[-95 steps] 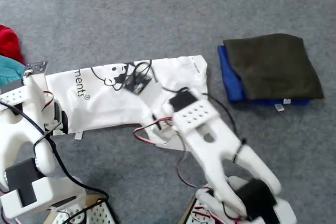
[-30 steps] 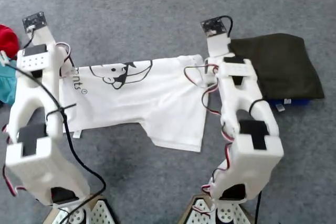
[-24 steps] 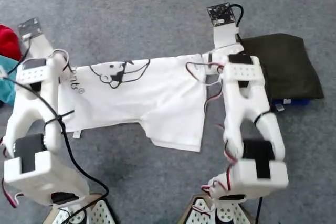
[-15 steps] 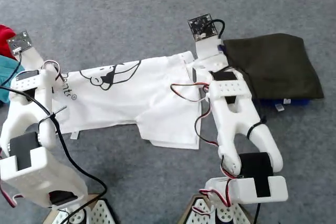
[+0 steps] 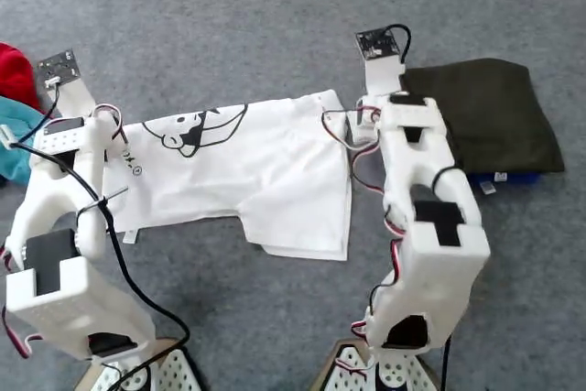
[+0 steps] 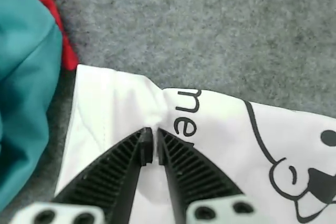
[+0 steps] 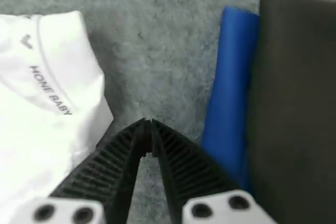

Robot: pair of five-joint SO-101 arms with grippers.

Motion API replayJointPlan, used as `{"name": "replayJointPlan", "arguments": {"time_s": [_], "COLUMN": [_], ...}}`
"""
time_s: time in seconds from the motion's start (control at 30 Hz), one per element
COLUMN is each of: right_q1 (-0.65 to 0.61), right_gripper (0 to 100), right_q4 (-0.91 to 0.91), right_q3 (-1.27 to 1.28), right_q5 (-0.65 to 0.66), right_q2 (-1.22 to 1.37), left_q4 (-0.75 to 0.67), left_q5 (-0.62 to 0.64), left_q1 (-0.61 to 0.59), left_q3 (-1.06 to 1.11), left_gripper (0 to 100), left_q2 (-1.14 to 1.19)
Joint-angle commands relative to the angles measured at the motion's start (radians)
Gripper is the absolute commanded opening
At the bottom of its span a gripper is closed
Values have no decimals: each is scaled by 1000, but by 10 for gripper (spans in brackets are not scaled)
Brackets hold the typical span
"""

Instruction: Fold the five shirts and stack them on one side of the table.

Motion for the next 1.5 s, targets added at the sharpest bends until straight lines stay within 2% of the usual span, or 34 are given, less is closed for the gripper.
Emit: {"name": "replayJointPlan", "arguments": {"time_s": [0.0, 0.13, 0.3, 0.37, 0.43, 0.5, 0.6, 0.73, 0.93, 1.13, 1.27, 1.47], "right_q1": [-28, -89, -138, -167, -199, -222, -230, -229, -222, -213, -210, -210], "right_gripper": [14, 14, 14, 14, 15, 15, 15, 15, 15, 15, 15, 15], "right_q4": [34, 28, -34, -78, -153, -226, -250, -213, -52, 74, 112, 118], "right_q3": [-77, -13, 153, 225, 297, 344, 325, 228, 44, -104, -154, -165], "right_q5": [0, 3, 5, 5, 5, 5, -6, -32, -34, -34, -26, -25], "right_q2": [-25, -154, -372, -438, -455, -429, -343, -213, -58, 45, 81, 90], "left_q4": [41, 193, 301, 290, 245, 187, 114, 52, 60, 58, 15, 8], "left_q5": [-5, 2, 2, 5, 58, 117, 129, 132, 130, 129, 107, 81], "left_q1": [-1, -1, 7, -2, -38, -56, -45, -25, -35, -99, -124, -84], "left_q3": [-39, -41, -35, -24, 27, 96, 219, 340, 371, 390, 449, 410], "left_gripper": [166, 244, 258, 252, 234, 165, 30, 40, 30, 30, 32, 30], "left_q2": [-121, -284, -491, -540, -540, -526, -497, -477, -466, -465, -450, -451]}}
